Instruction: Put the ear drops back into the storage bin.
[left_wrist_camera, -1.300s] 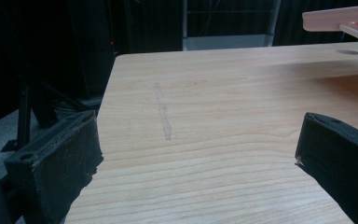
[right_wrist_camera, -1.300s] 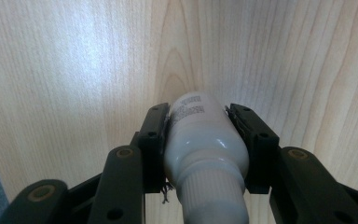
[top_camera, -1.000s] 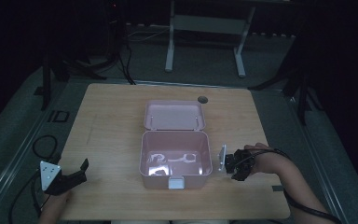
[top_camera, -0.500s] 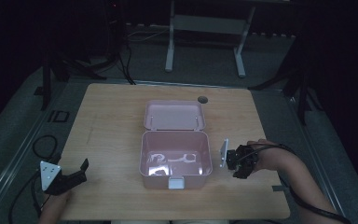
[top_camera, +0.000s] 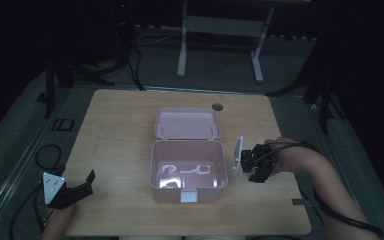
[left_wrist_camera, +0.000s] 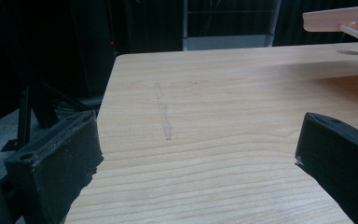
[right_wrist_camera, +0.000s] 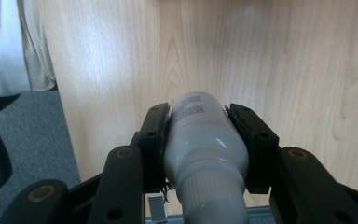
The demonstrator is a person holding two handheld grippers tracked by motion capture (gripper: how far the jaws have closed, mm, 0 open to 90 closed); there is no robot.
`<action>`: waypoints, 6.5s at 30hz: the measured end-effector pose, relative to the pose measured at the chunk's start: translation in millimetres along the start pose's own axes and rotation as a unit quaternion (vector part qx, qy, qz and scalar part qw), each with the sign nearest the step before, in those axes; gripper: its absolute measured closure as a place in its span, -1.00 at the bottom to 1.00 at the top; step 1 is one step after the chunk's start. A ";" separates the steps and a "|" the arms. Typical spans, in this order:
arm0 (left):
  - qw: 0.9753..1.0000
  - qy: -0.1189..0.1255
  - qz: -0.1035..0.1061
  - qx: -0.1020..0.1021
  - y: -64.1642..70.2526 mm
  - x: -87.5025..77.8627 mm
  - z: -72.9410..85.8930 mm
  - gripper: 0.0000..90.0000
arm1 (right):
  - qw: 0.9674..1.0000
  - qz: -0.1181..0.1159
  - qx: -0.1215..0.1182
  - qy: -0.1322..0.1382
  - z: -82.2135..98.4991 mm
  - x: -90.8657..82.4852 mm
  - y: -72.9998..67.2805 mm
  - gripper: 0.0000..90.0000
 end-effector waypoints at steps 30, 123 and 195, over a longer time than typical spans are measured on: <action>1.000 0.000 0.002 -0.001 -0.3 -0.2 0.0 -0.99 | 0.999 0.032 -0.035 0.023 -63.2 -61.5 1.0 0.32; 1.000 0.000 0.006 0.000 0.1 0.0 0.0 -0.99 | 0.999 -0.034 -0.020 -0.037 -123.5 91.0 28.7 0.15; 1.000 -0.001 0.003 0.001 0.2 0.0 0.1 -0.99 | 0.968 0.005 0.185 0.170 26.7 59.9 49.1 -0.65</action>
Point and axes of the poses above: each handheld gripper's, and its own axes: x roughly forward along the jaws, z roughly out of its underside, y roughly to its right, the point moved 6 cm from there along x, roughly forward along the jaws, and after that the axes turned 5 degrees about -z, right-handed, at the moved point
